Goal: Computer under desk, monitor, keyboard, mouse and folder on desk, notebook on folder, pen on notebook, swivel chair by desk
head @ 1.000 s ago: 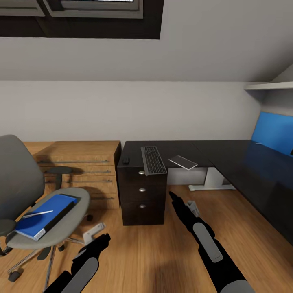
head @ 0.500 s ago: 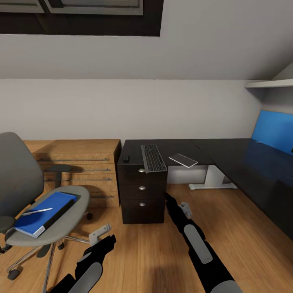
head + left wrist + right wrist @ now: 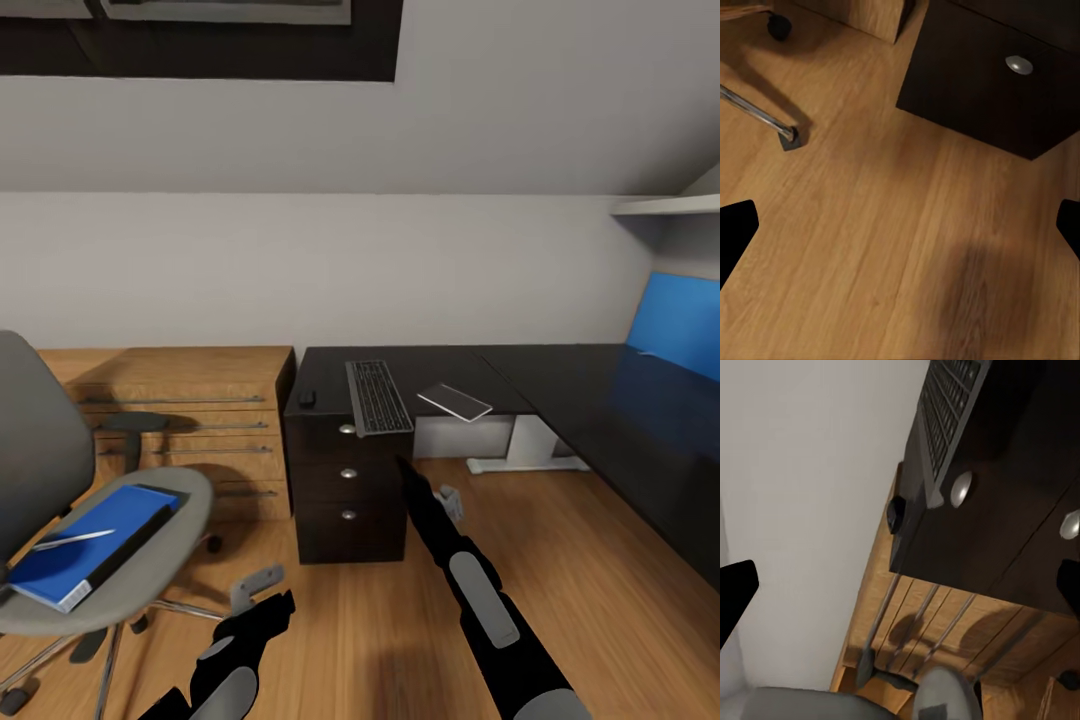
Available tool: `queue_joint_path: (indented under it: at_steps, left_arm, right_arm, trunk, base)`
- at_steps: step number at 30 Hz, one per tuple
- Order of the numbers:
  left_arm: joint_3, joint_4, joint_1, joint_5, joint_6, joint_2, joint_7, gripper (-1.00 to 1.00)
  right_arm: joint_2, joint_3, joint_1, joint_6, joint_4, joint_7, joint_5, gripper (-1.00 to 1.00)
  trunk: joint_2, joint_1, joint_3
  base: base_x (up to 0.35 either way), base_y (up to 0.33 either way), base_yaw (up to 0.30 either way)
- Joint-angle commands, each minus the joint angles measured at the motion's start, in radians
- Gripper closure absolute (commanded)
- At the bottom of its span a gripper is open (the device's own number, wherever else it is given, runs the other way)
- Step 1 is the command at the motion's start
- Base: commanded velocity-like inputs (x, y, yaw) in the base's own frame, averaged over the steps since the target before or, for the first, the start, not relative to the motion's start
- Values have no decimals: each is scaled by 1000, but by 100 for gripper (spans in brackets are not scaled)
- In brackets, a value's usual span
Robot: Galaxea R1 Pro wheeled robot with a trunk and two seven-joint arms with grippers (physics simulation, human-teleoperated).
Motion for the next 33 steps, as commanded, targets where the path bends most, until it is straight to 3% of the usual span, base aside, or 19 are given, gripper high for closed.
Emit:
queue_joint_path:
  at_steps: [1, 15, 27, 33]
  left_arm:
    - [-2, -2, -1, 2, 4, 1, 6, -100]
    - [-3, -14, -1, 2, 0, 2, 6, -100]
    - [-2, -50, -1, 2, -6, 8, 9, -100]
    - [-1, -52, -1, 4, -5, 9, 9, -100]
  right_arm:
    - [0, -1, 0, 4, 1, 4, -10, -100]
    - [0, -2, -1, 4, 49, 3, -9, -100]
    - [0, -14, -4, 3, 98, 3, -13, -100]
    - [0, -15, -6, 3, 128, 4, -14, -100]
  trunk:
    - [0, 0, -1]
    - [0, 0, -1]
    - [0, 0, -1]
    - [-21, 12, -10]
  base:
    - [294, 0, 0]
    - [254, 0, 0]
    - [23, 0, 0]
    - [0, 0, 0]
